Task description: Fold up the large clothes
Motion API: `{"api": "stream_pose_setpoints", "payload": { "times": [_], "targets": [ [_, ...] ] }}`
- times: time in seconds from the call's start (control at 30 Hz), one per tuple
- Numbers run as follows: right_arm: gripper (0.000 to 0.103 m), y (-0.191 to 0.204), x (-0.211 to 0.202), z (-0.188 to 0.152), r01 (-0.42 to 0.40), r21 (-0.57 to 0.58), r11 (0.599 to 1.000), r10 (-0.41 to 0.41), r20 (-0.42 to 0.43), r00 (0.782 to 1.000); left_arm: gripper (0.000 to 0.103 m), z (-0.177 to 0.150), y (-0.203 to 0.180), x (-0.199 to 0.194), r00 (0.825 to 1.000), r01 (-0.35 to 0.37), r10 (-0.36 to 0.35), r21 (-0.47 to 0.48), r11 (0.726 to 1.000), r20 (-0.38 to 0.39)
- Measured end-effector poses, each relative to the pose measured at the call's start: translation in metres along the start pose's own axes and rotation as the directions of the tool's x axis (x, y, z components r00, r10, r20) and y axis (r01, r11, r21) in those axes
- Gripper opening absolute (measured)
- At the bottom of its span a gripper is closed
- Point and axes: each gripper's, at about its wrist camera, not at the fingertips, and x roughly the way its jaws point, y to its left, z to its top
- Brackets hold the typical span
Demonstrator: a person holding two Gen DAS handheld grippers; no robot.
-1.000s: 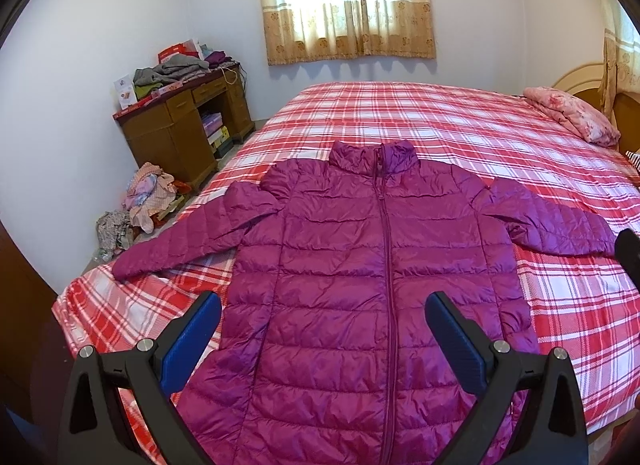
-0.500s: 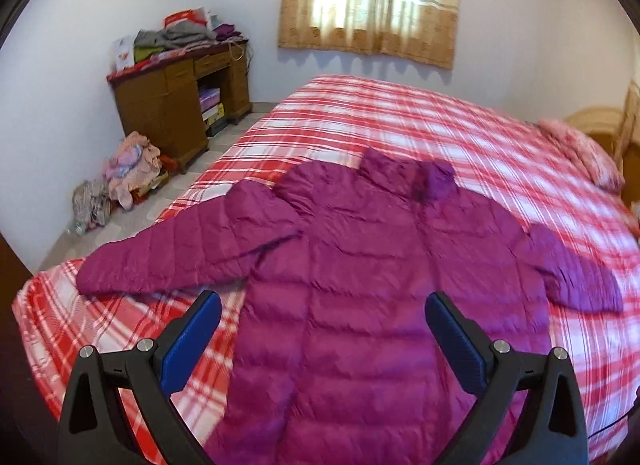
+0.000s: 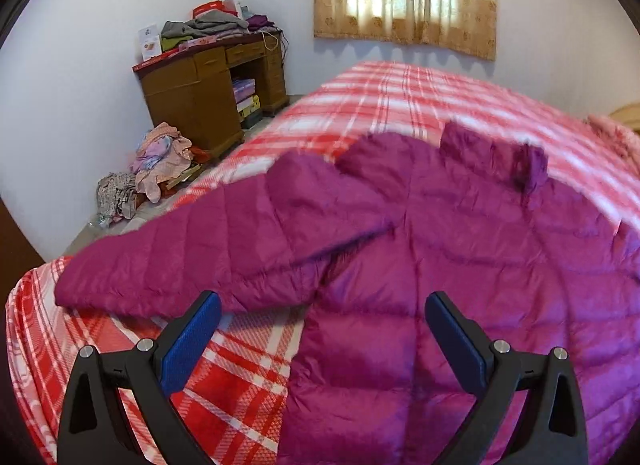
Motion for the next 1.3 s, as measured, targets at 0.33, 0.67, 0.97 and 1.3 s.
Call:
{"api": "stream_pose_setpoints", "payload": {
  "times": [0.33, 0.67, 0.97, 1.3],
  "targets": [
    [0.011, 0.026, -0.021, 0.004, -0.004, -0.194, 0.981, 0.023, 0.091, 0.996, 0.102, -0.031, -0.001, 0.025, 0.999, 0.031, -0.032, -0.024, 0.999, -0.035],
    [0.011, 0.142, -0.175, -0.023, -0.265, -0.503, 0.822, 0.399, 0.179, 0.899, 0.102, -0.03, 0.002, 0.013, 1.0, 0.026, -0.027, -0.039, 0.999, -0.016],
    [0.011, 0.292, -0.217, -0.158, -0.573, -0.666, 0.478, 0.659, -0.16, 0.735, 0.102, -0.023, 0.035, -0.072, 0.993, 0.047, -0.039, -0.067, 0.997, 0.114],
    [0.023, 0.376, -0.198, -0.271, -0.748, -0.622, 0.231, 0.697, -0.431, 0.573, 0.102, -0.018, 0.056, -0.087, 0.992, 0.038, -0.029, -0.068, 0.997, 0.121]
  ]
}}
